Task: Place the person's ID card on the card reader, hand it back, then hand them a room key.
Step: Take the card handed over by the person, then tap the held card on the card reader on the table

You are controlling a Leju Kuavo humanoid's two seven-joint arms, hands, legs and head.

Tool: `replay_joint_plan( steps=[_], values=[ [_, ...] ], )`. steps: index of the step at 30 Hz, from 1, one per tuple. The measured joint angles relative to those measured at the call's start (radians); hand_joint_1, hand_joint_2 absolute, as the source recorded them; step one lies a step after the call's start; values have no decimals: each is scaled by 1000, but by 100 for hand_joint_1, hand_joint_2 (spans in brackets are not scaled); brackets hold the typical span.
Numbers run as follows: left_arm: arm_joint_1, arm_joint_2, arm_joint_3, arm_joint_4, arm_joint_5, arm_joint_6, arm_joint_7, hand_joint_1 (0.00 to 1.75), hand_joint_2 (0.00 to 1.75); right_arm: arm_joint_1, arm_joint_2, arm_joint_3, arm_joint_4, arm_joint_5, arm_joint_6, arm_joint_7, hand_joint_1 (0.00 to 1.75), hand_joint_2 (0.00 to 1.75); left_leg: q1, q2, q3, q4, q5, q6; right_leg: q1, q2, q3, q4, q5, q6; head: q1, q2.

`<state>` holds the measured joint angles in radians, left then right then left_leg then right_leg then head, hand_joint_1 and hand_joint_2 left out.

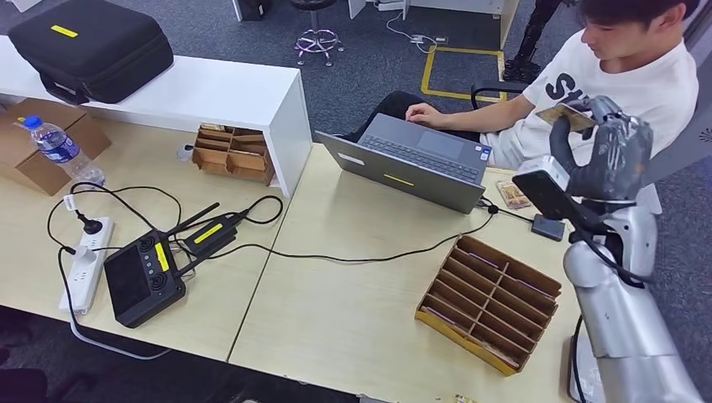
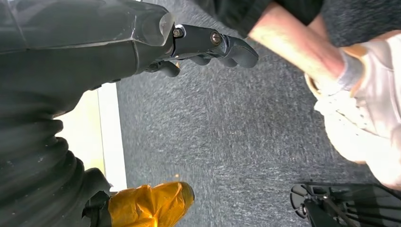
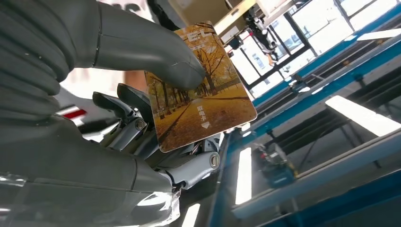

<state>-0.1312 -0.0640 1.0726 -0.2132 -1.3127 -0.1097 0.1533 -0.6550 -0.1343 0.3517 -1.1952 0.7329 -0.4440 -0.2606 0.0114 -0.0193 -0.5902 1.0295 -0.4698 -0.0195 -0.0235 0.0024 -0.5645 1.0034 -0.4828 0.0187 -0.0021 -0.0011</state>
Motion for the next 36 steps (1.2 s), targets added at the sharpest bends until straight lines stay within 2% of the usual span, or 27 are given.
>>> replay_joint_plan(
  steps=[4,8,15,21,28,33,36],
  values=[
    [18,5,20,0,19,10,-11,0,175,177,-46,-79,-170,-61,21,-15,175,175,0,0,0,0,-2,0,0,0,0,0,0,0,0,0],
    [31,8,36,0,33,16,-19,0,175,314,-70,-147,-293,-108,57,-37,175,175,0,1,0,0,-2,0,0,0,0,0,-1,0,0,0],
    [36,9,48,0,42,19,-23,0,175,414,-85,-202,-385,-126,102,-43,175,175,0,2,1,-1,-2,0,0,1,0,0,-1,0,0,0],
    [38,12,55,0,47,21,-27,0,175,437,-110,-220,-382,-108,186,-4,175,175,0,2,0,-1,-2,0,0,1,0,0,-1,0,0,0],
    [38,18,60,0,53,25,-25,0,175,401,-151,-210,-299,-52,276,86,175,175,0,2,0,0,-2,0,0,1,0,0,-1,0,0,0],
    [38,21,64,0,55,26,-21,0,175,378,-177,-198,-251,-37,292,111,175,175,0,2,0,0,-2,0,0,1,0,0,-1,0,0,0],
    [38,21,64,0,57,26,-19,0,175,364,-191,-190,-224,-3,293,156,175,175,0,2,0,0,-2,0,0,1,0,0,-1,0,0,0]
  ],
)
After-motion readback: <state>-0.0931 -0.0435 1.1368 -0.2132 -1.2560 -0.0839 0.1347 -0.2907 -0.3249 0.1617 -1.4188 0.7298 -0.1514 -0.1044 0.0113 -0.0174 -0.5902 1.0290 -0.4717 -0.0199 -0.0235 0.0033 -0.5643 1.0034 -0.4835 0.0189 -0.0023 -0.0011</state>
